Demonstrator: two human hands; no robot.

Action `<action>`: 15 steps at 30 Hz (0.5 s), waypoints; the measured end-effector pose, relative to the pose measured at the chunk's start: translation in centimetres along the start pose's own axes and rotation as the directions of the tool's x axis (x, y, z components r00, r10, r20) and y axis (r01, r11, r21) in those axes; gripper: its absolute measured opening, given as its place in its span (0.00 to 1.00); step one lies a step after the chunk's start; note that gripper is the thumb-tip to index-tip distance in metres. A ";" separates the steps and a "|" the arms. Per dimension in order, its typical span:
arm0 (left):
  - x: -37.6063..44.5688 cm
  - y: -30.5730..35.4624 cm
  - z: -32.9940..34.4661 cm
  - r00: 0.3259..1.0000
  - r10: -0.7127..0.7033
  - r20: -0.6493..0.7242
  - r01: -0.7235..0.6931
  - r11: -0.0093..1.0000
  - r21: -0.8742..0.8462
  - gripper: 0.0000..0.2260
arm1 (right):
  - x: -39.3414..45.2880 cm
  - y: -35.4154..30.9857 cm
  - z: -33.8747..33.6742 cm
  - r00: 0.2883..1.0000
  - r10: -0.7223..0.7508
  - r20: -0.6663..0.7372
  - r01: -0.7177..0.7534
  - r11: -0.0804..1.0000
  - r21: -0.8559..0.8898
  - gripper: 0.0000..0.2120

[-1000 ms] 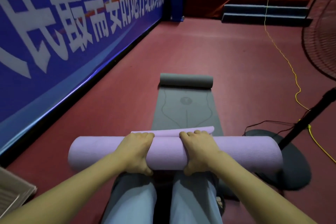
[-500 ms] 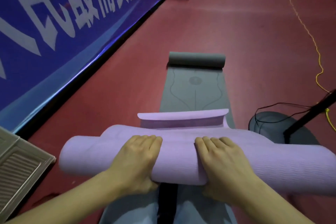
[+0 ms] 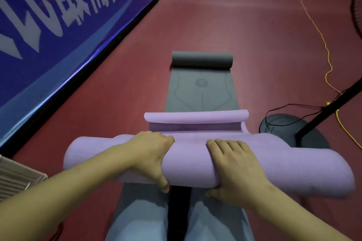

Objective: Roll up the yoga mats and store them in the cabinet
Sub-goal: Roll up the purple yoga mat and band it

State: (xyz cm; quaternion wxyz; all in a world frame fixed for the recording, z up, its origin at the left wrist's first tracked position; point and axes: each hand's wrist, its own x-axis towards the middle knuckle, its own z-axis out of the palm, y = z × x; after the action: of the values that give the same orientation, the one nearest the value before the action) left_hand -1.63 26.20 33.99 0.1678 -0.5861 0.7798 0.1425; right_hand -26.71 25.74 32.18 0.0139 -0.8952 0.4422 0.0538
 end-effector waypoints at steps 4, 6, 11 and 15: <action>-0.6 0.4 1.3 0.988 -0.036 -0.150 0.041 0.999 0.033 0.39 | 2.2 1.1 -2.1 0.991 -0.057 0.121 0.058 0.998 -0.003 0.37; -0.8 0.5 2.2 0.968 -0.041 -0.248 0.056 0.997 0.055 0.39 | 3.4 1.4 -3.1 0.987 -0.062 0.148 0.061 0.998 0.010 0.37; -0.5 0.5 0.7 0.990 -0.053 -0.132 0.075 0.983 0.167 0.38 | 2.5 0.8 -1.3 0.996 -0.031 0.081 0.029 0.999 0.031 0.41; 0.3 -0.1 -1.3 0.996 -0.050 -0.079 0.063 0.982 0.180 0.38 | 2.3 0.1 -0.7 0.998 0.022 0.052 -0.021 1.000 -0.021 0.47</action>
State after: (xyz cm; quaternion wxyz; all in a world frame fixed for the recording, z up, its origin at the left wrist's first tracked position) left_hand -1.70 25.36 35.03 0.1958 -0.5951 0.7782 0.0438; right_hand -25.38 23.80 32.64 0.0157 -0.8887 0.4508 0.0819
